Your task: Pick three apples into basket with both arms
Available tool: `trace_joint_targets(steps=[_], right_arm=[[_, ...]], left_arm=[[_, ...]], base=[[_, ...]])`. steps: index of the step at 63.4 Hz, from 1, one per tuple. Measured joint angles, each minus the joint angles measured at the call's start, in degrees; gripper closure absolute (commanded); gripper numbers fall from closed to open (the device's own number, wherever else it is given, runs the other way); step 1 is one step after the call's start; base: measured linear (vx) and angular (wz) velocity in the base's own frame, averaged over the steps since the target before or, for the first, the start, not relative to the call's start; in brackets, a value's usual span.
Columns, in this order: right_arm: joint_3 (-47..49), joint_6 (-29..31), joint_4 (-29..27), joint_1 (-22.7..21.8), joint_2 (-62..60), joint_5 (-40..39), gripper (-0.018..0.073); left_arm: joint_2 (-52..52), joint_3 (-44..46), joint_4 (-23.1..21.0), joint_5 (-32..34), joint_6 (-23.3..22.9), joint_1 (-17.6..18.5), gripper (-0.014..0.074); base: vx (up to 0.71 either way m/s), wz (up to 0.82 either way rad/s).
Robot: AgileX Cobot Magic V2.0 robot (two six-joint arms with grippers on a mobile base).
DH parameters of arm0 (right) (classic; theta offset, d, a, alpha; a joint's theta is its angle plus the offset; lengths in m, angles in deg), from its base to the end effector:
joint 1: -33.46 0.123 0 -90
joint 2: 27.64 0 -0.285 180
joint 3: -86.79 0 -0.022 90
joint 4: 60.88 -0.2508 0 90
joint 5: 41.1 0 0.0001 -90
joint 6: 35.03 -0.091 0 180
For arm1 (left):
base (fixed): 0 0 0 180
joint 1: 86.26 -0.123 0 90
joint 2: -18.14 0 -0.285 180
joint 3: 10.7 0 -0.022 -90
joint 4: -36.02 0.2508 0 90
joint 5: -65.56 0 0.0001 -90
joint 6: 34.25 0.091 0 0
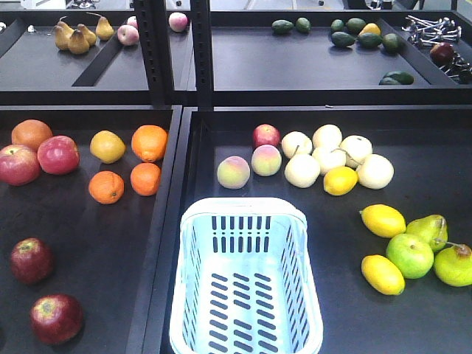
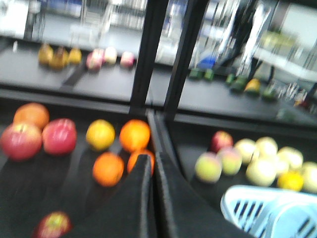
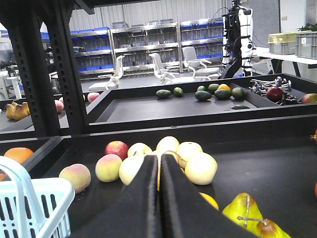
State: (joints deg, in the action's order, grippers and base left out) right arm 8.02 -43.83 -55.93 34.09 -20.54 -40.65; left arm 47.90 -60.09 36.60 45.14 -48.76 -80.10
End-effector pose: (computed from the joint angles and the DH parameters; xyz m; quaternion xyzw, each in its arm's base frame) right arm 0.0566 0.0006 0.2040 0.0195 0.6838 0.0283 0.7289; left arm 0.0840 -0.0087 0.3181 -0.0531 0.7618 -0.1115 0.6360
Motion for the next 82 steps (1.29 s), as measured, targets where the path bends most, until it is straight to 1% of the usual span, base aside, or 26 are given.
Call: trace_joint_targets(steps=[4,10,14,18,24,29,34,39,43,49,56,60,63,73,82], right_arm=[[0.0,0.0,0.0,0.0,0.0,0.0,0.0568],[0.0,0.0,0.0,0.0,0.0,0.0,0.0568],[0.0,0.0,0.0,0.0,0.0,0.0,0.0568],[0.0,0.0,0.0,0.0,0.0,0.0,0.0568],[0.0,0.0,0.0,0.0,0.0,0.0,0.0568],[0.0,0.0,0.0,0.0,0.0,0.0,0.0568],[0.0,0.0,0.0,0.0,0.0,0.0,0.0568],[0.0,0.0,0.0,0.0,0.0,0.0,0.0568],[0.0,0.0,0.0,0.0,0.0,0.0,0.0568],[0.0,0.0,0.0,0.0,0.0,0.0,0.0568],[0.0,0.0,0.0,0.0,0.0,0.0,0.0568],[0.0,0.0,0.0,0.0,0.0,0.0,0.0568],[0.0,0.0,0.0,0.0,0.0,0.0,0.0568],[0.0,0.0,0.0,0.0,0.0,0.0,0.0568],[0.0,0.0,0.0,0.0,0.0,0.0,0.0568]], left_arm=[[5.1,4.6,0.0,-5.7,1.5,0.0,0.0603],[12.2,12.0,-0.1,-13.9,7.1,0.0,0.0603],[16.0,15.5,-0.2,-18.2,11.6,0.0,0.0603],[19.1,18.1,-0.2,-21.8,14.5,0.0,0.0603],[22.2,20.1,-0.2,-24.2,17.0,0.0,0.0603],[23.3,20.2,-0.2,-25.1,17.4,0.0,0.0599],[23.8,20.2,0.0,-25.8,17.5,0.0,0.0575],[23.9,20.2,0.1,-25.9,17.6,0.0,0.0514],[23.9,20.2,0.1,-26.1,17.6,0.0,0.0437],[23.9,20.2,0.1,-27.1,17.6,0.0,0.0262],[23.9,20.2,0.1,-28.2,17.6,0.0,0.0013],[23.9,20.2,0.1,-28.9,17.6,0.0,-0.0085],[23.9,20.2,0.1,-29.0,17.6,0.0,-0.0133],[23.9,20.2,0.1,-29.0,17.7,0.0,-0.0118],[23.9,20.2,0.0,-27.3,22.1,0.1,-0.0092]], base=[[0.00,0.00],[0.00,0.00],[0.00,0.00],[0.00,0.00],[0.00,0.00],[0.00,0.00],[0.00,0.00],[0.00,0.00],[0.00,0.00],[0.00,0.00],[0.00,0.00],[0.00,0.00],[0.00,0.00],[0.00,0.00],[0.00,0.00]])
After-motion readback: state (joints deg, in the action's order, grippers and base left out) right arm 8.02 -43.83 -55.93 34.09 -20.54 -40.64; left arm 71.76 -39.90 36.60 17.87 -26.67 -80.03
